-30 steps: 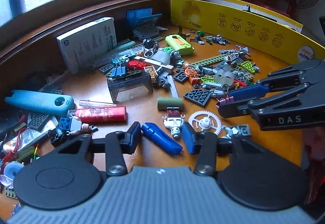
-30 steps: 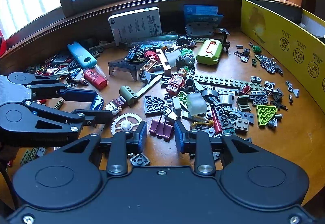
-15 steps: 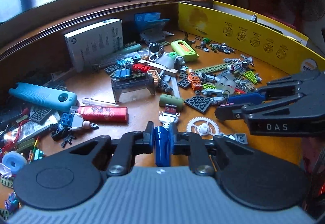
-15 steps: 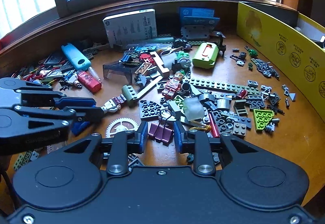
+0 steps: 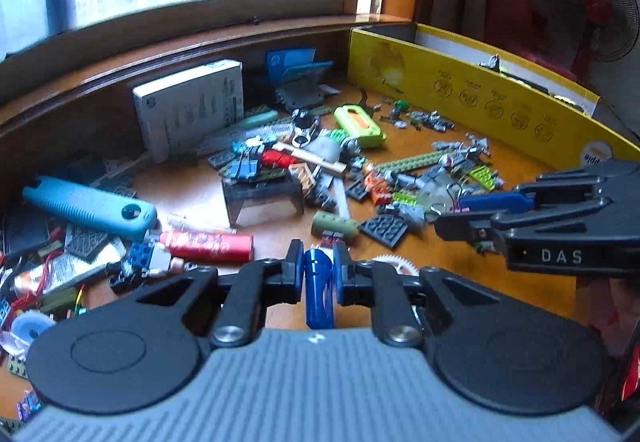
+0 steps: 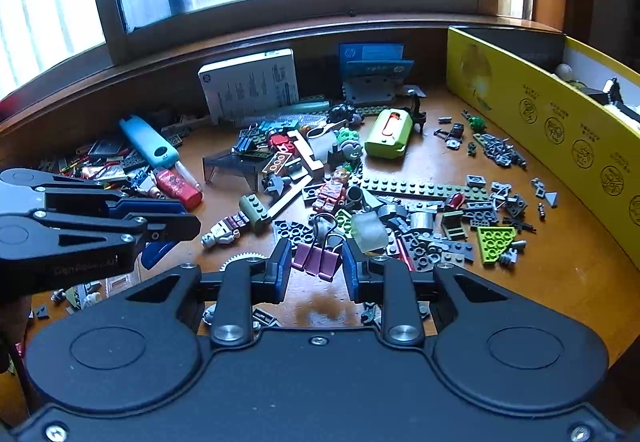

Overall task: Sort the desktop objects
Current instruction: 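Carry the purple clip in the right tool while the left tool carries the blue marker toward the yellow box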

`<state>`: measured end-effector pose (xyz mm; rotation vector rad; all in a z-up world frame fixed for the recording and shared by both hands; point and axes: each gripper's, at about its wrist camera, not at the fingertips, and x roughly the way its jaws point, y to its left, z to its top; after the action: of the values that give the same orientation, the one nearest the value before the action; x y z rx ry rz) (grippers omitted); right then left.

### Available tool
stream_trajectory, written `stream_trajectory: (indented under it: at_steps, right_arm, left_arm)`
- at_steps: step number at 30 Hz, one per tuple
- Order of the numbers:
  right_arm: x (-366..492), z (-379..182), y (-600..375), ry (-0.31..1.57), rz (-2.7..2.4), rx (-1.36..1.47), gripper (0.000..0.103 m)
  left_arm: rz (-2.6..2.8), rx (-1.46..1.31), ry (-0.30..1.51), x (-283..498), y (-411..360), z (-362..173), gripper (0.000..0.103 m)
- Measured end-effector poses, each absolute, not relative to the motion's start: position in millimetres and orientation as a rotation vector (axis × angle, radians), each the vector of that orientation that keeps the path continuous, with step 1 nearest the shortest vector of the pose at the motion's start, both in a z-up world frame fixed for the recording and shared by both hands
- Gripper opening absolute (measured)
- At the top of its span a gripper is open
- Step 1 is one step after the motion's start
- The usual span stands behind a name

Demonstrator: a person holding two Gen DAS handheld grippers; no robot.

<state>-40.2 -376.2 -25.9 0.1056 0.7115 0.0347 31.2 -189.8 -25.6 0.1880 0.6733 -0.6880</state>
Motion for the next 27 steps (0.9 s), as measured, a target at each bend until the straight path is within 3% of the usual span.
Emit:
stream_trajectory:
  at_steps: [13,27]
  right_arm:
    - [-46.3,-6.2,-426.2,0.648,0.049,0.191,0.026]
    - [-75.3,35.8,-551.8,0.533,-0.102,0.251,0.026]
  left_arm:
    - [-0.668,0.275,0.610,34.0,-249.3,13.9,0.017]
    - [-0.825,0.328,0.470,46.6,-404.6,52.9,0.017]
